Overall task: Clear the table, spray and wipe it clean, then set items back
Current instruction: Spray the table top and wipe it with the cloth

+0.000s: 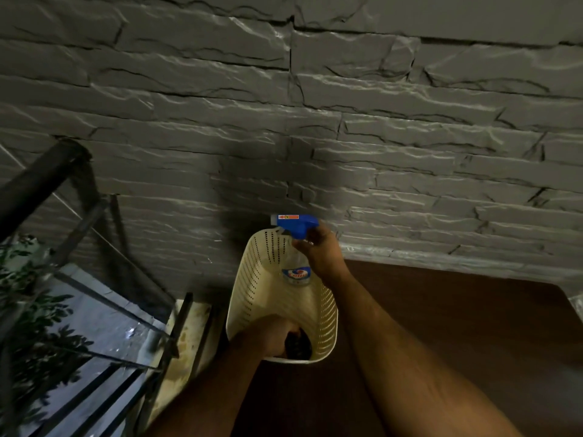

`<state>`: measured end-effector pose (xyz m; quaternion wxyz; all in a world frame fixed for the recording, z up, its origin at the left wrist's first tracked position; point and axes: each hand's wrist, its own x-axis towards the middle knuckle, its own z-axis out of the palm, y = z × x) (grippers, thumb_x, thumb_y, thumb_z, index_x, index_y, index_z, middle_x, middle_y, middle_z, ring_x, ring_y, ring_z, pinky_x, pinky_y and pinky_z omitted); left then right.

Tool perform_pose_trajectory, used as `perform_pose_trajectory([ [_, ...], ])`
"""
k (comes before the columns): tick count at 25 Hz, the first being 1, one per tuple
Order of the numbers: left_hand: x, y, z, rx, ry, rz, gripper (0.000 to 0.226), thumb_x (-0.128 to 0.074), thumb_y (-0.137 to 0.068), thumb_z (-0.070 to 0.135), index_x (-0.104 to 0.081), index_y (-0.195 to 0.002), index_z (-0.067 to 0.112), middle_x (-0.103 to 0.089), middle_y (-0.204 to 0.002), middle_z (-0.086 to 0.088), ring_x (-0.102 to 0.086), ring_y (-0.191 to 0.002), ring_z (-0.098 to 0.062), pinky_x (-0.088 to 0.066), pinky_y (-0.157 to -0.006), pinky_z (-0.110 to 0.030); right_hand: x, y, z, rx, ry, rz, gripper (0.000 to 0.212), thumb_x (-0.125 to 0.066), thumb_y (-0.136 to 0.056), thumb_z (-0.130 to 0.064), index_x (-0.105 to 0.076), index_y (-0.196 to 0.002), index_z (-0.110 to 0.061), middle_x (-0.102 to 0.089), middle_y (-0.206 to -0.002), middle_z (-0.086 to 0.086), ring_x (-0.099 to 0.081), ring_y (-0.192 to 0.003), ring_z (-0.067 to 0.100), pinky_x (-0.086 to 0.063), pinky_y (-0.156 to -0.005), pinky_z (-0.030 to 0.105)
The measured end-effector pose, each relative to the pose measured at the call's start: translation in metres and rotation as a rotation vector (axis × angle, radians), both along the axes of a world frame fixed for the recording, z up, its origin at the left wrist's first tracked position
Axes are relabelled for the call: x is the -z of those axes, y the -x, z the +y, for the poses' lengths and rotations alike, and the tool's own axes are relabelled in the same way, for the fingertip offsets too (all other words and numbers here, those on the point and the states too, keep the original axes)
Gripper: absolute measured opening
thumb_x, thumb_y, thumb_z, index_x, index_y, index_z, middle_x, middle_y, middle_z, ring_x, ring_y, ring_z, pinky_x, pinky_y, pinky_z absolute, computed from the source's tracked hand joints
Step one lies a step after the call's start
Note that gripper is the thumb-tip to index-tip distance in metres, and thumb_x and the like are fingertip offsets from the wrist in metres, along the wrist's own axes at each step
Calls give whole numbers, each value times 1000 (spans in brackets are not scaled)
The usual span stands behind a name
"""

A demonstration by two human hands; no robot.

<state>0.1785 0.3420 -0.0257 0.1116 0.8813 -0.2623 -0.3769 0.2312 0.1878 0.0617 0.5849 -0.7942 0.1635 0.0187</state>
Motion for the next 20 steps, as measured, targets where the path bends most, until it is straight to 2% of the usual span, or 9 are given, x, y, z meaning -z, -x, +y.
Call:
perform_pose_trajectory([
  [3,0,2,-3,13,-49,-11,52,-73,-78,29,-58,-127,28,-60,-129,1,-57,-116,-19,-48,-98,-37,-10,2,-3,-45,-6,30,39,-66,-87,-12,-58,-124,-21,-65,-124,-2,-59,-118,16,-48,-102,46],
  [8,-1,4,-6,-61,57,-83,51,-69,-80,40,-56,-128,28,-59,-128,5,-55,-115,-15,-46,-98,-36,-23,12,-18,-125,82,15,41,-58,-92,-5,-52,-131,-17,-60,-132,3,-54,-125,18,-46,-103,39],
  [12,-6,5,-7,-81,95,-109,44,-62,-85,45,-59,-124,25,-61,-123,6,-55,-112,-13,-45,-97,-33,-34,28,-29,-151,95,-17,48,-57,-92,-1,-48,-137,-16,-52,-130,-6,-48,-121,7,-44,-99,29],
  [16,-19,4,-8,-128,179,-147,35,-59,-90,40,-62,-120,22,-64,-120,7,-57,-110,-11,-44,-96,-29,-35,47,-40,-142,91,-32,49,-59,-92,-5,-49,-137,-23,-53,-138,2,-49,-126,15,-47,-101,35],
  [20,-44,13,-11,-173,177,-259,34,-57,-91,41,-63,-118,21,-66,-119,6,-59,-107,-12,-45,-93,-30,-36,76,-55,-121,57,-23,45,-63,-91,-8,-51,-134,-13,-57,-131,3,-54,-118,15,-48,-95,29],
])
